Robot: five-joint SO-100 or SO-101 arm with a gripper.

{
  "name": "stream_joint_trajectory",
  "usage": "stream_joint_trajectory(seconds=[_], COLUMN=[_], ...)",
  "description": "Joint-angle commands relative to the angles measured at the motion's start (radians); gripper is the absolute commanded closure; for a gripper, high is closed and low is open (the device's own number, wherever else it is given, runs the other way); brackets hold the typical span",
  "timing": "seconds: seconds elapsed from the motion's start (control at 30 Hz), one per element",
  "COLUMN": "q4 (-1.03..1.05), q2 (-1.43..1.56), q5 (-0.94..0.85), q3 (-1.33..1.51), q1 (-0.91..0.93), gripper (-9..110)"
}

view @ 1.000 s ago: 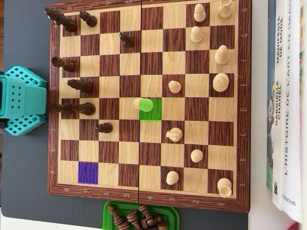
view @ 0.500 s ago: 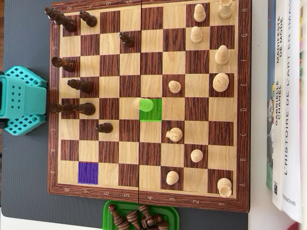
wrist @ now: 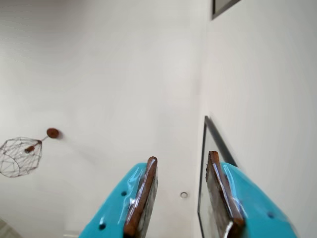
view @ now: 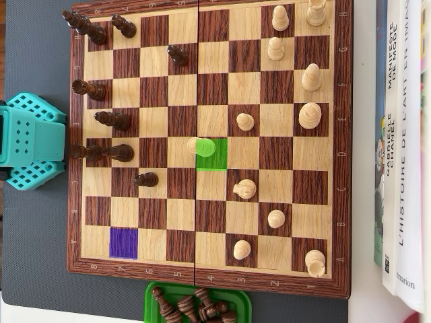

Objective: Play chess

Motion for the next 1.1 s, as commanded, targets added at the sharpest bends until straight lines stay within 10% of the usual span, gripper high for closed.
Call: stream_joint_trajectory(seconds=[0.0, 1.07], q4=[-0.044, -0.152], q2=[-0.003, -0.003], q5=[-0.006, 0.005], q3=[0.021, 0.021], q1=[0.0, -0.005], gripper=[86, 86])
